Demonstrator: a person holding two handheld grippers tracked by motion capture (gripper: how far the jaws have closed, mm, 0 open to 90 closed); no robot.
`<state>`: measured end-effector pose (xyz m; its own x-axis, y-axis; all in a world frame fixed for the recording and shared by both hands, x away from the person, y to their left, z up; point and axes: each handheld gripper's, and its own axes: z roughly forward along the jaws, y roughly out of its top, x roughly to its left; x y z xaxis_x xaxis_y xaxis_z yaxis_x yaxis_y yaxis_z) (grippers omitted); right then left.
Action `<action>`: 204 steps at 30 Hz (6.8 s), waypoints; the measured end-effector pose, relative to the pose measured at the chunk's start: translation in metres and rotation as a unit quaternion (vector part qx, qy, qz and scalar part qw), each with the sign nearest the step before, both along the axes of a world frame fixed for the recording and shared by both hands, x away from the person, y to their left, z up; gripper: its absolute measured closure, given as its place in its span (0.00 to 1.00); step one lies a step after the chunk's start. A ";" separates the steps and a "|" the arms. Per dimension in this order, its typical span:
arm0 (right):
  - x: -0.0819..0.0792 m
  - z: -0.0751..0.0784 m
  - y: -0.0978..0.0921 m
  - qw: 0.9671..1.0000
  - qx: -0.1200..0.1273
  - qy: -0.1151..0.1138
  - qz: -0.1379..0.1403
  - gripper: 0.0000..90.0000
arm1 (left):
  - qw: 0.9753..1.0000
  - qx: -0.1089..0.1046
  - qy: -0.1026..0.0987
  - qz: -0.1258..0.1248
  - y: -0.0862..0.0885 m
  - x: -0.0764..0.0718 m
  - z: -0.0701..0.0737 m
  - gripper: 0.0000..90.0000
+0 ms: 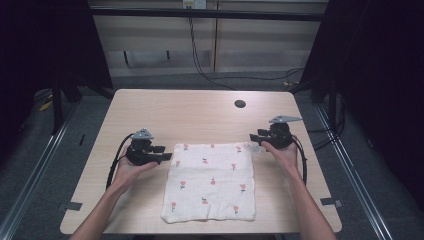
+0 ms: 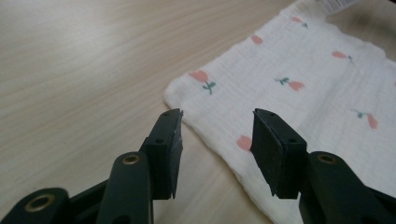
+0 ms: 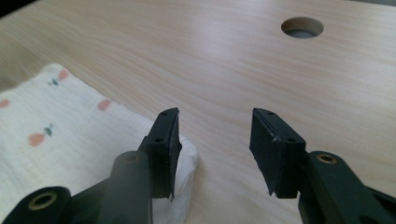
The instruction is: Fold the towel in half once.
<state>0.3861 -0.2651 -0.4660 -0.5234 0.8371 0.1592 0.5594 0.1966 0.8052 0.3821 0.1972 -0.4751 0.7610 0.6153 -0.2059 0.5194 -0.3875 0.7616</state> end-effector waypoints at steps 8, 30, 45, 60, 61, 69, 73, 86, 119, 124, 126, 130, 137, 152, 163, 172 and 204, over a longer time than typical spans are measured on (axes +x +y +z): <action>0.005 0.011 0.002 1.000 -0.010 0.013 0.020 0.58 | 0.999 0.028 -0.011 0.013 -0.007 0.013 -0.004 0.60; 0.021 -0.038 0.018 0.994 -0.061 0.069 0.061 0.65 | 0.999 0.050 0.003 0.007 -0.038 0.041 -0.030 0.60; 0.012 -0.029 0.021 0.991 -0.060 0.075 0.092 0.96 | 0.999 -0.017 0.030 0.006 -0.036 0.042 -0.028 0.96; 0.004 0.018 0.004 0.996 0.018 0.010 0.090 0.96 | 0.998 -0.053 -0.019 -0.033 -0.015 0.023 0.015 0.96; 0.004 0.020 0.003 0.996 0.020 0.008 0.089 0.96 | 0.998 -0.051 -0.020 -0.035 -0.015 0.022 0.016 0.96; 0.004 0.035 0.001 0.996 0.022 -0.005 0.089 0.96 | 0.997 -0.053 -0.037 -0.036 -0.016 0.027 0.039 0.96; 0.006 0.041 0.000 0.996 0.021 -0.012 0.090 0.96 | 0.997 -0.055 -0.050 -0.028 -0.014 0.033 0.051 0.96; -0.004 0.055 0.008 0.993 0.005 -0.022 0.117 0.96 | 0.994 -0.053 -0.082 -0.049 -0.012 0.016 0.066 0.96; -0.009 0.044 0.005 0.993 0.039 -0.017 0.109 0.95 | 0.994 -0.061 -0.074 -0.057 -0.012 0.007 0.043 0.96; -0.024 0.041 0.007 0.991 0.037 -0.014 0.127 0.95 | 0.993 -0.056 -0.078 -0.067 -0.009 -0.005 0.042 0.96; -0.030 0.041 0.009 0.990 0.035 -0.016 0.138 0.95 | 0.993 -0.050 -0.082 -0.075 -0.009 -0.008 0.044 0.96; -0.037 0.044 0.012 0.988 0.031 -0.017 0.149 0.95 | 0.991 -0.048 -0.096 -0.079 -0.009 -0.015 0.051 0.96; -0.047 0.050 0.009 0.987 0.032 -0.024 0.156 0.95 | 0.990 -0.041 -0.103 -0.089 -0.006 -0.027 0.056 0.96; -0.083 0.036 0.015 0.982 0.023 -0.015 0.189 0.93 | 0.989 -0.027 -0.089 -0.113 -0.007 -0.050 0.041 0.96; -0.094 0.030 0.014 0.982 0.007 -0.003 0.189 0.93 | 0.989 -0.004 -0.074 -0.130 -0.005 -0.071 0.025 0.96; -0.110 0.021 0.013 0.981 0.011 -0.002 0.194 0.93 | 0.989 0.002 -0.064 -0.137 0.002 -0.086 0.018 0.96; -0.148 -0.008 0.017 0.975 -0.001 0.048 0.218 0.79 | 0.990 0.005 -0.008 -0.141 0.008 -0.108 -0.004 0.82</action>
<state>0.2384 -0.2478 -0.4739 -0.8126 0.5378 0.2244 0.4950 0.4338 0.7528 0.2741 0.2050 -0.4795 0.9054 0.3806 -0.1883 0.3785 -0.5222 0.7642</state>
